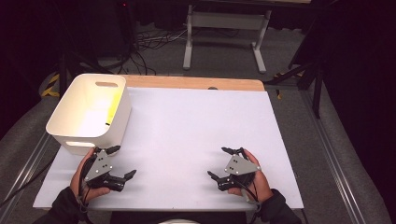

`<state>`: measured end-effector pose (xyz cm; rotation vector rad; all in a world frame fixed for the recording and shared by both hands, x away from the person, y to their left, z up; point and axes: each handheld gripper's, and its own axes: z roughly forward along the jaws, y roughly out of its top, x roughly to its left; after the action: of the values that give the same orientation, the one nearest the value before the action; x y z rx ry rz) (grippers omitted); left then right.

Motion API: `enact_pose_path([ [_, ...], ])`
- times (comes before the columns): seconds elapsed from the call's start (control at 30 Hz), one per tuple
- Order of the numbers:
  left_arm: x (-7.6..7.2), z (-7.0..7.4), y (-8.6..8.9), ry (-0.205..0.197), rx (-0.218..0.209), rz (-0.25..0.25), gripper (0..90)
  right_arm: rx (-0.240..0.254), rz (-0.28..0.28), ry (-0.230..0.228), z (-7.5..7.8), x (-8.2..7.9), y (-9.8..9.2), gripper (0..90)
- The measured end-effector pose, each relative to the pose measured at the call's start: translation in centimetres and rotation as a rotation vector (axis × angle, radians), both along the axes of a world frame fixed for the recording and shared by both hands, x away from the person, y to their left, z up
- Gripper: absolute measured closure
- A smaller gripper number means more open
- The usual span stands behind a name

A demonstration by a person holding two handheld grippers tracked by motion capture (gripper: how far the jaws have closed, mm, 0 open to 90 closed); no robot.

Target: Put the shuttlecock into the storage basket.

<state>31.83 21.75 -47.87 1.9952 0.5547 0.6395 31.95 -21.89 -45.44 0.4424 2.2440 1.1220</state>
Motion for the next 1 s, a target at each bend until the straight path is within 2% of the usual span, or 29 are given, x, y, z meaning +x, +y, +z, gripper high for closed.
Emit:
enact_pose_path([
  [0.2,-0.17,0.13,0.22,-0.011,-0.027,-0.006,3.2,0.002,-0.013,-0.008,0.24,-0.14,-0.05,10.4],
  [0.4,-0.3,0.28,0.27,-0.02,-0.033,-0.006,3.2,-0.004,-0.02,-0.015,0.33,-0.23,-0.04,10.4],
  [1.0,-0.13,0.38,0.0,-0.022,-0.019,-0.01,3.6,0.005,-0.027,-0.013,0.3,-0.14,-0.43,10.4],
])
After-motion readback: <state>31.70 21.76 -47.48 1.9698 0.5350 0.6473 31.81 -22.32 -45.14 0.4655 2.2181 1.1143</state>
